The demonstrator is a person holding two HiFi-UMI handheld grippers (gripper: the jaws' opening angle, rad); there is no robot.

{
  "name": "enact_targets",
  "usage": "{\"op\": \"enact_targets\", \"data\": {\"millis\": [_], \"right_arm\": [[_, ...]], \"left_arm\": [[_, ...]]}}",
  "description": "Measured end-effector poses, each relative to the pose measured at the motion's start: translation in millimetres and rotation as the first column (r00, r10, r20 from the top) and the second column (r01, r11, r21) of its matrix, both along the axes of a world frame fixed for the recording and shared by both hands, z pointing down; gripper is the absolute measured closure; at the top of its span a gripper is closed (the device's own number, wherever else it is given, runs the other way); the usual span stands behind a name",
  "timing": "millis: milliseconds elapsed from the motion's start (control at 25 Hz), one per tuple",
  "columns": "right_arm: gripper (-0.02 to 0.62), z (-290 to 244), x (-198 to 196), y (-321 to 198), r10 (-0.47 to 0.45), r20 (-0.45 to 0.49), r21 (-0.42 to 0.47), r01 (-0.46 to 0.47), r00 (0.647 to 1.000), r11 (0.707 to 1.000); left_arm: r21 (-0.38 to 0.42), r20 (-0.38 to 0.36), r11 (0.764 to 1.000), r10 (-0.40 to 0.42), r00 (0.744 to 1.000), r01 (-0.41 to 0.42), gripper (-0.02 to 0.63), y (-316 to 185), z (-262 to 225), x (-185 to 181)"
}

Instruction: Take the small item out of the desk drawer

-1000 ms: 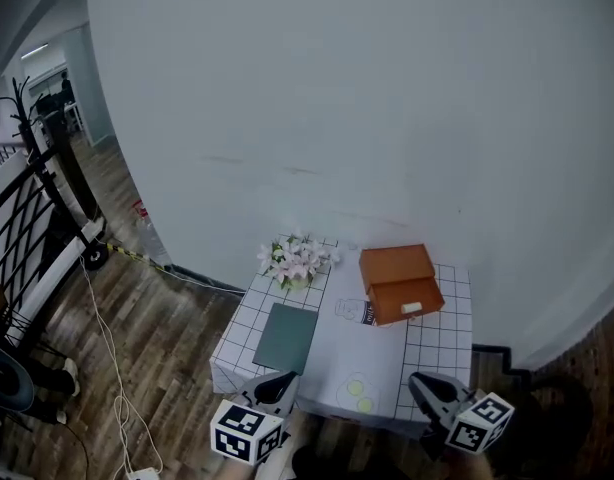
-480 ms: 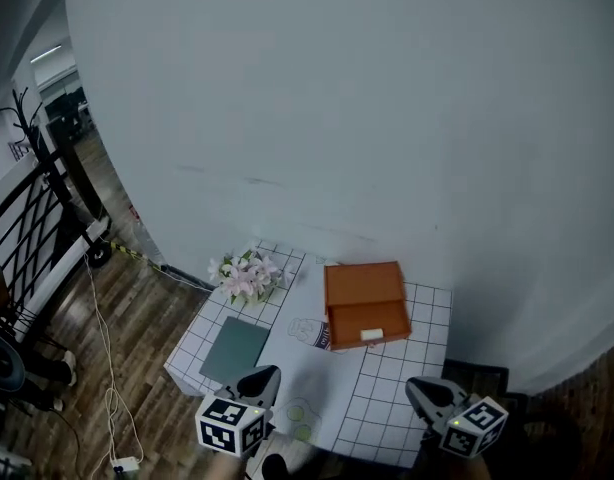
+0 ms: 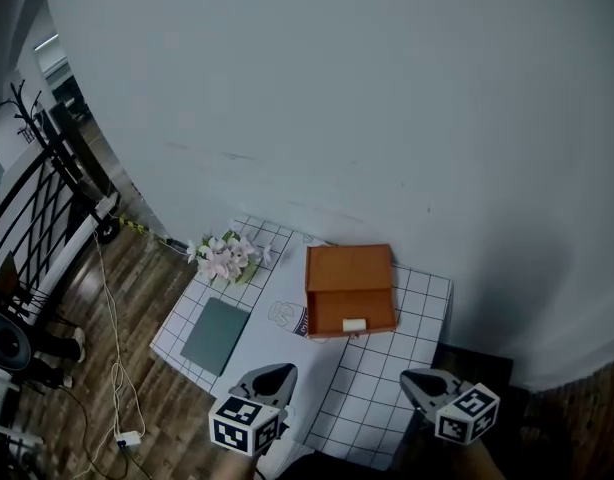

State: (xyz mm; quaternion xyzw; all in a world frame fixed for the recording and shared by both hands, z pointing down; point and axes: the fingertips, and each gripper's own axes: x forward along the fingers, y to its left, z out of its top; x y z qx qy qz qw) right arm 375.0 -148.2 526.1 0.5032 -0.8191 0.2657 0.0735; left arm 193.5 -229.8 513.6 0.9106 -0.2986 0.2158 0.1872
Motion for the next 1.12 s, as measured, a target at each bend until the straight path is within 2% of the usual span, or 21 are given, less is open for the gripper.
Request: {"op": "enact_targets", "data": {"millis": [160,320,600,800,1000,1120], "right_arm": [[0.591,16,-19,-28,-0.076,-0.066,-0.055,0.073,0.995,0.996],[0.589,33,-33,-61,-0.151,-0.138,-0.096,0.138,0.979,0.986],[0.588,71,-39,-120,-0.245,-0.253,-0.155,0.211,0.936,0.965],[0.551,95,-45,-151,-0.289,-0.276,-0.190,0.243,0.917,0.951],[0.505,118,-45,-174,-0.418,-0.346,-0.280,0.333,0.840,0.900],[0.502,129,-39,-192,-0.463,-0.382,-0.314,0.359,0.800,0.879]], "left_arm": [[0.003,0.003,0.998,0.055,0.999,-0.055,0.595,-3,13,16],[-0.032,-0.036,0.999,0.017,0.999,-0.018,0.595,-22,33,17],[-0.088,-0.032,0.996,0.006,0.999,-0.009,0.595,-45,75,17],[-0.130,-0.031,0.991,-0.010,0.999,0.006,0.595,-53,95,15],[-0.139,-0.018,0.990,0.030,0.999,-0.032,0.595,-58,103,19],[-0.139,-0.023,0.989,0.050,0.998,-0.053,0.595,-60,102,23]]}}
